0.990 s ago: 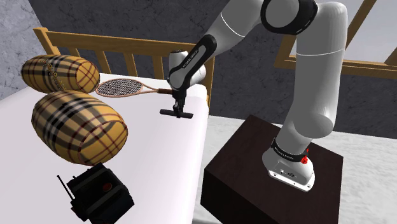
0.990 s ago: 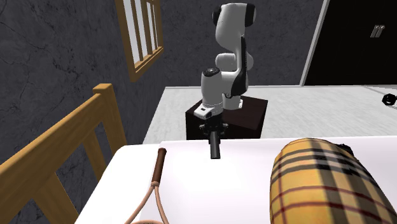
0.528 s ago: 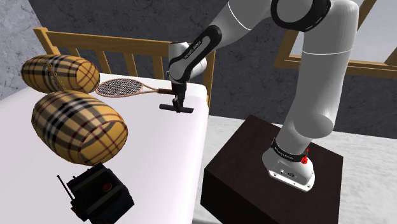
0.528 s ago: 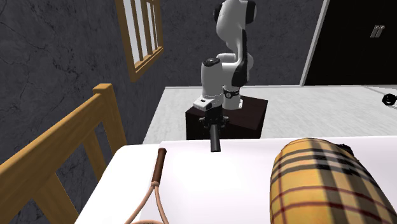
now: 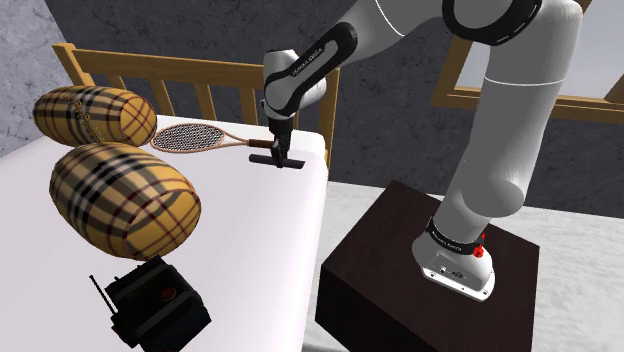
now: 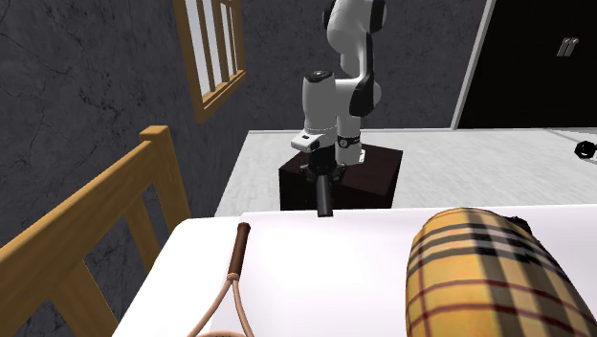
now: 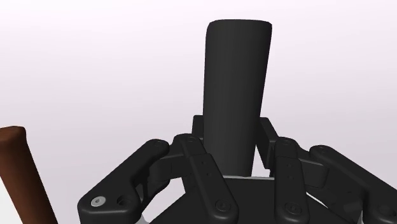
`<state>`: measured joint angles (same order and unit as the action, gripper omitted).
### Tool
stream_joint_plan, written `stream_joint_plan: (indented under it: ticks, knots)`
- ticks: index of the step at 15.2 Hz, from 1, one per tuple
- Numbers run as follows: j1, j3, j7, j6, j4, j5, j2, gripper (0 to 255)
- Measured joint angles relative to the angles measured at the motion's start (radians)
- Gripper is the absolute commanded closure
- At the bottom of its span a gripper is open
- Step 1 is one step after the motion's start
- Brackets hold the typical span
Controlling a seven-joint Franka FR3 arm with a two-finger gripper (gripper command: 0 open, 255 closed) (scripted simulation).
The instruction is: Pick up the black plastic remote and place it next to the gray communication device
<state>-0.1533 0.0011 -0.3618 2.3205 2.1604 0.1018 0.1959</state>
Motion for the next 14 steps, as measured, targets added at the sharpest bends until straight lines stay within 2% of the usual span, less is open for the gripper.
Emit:
stream_joint_plan:
  ticks: [9, 14]
  knots:
    - [0.000, -0.002, 0.012, -0.111, -0.043, -0.009, -0.068, 255]
    - [-0.052, 0.037, 0.106, -0.122, -0.095, -0.014, -0.034, 255]
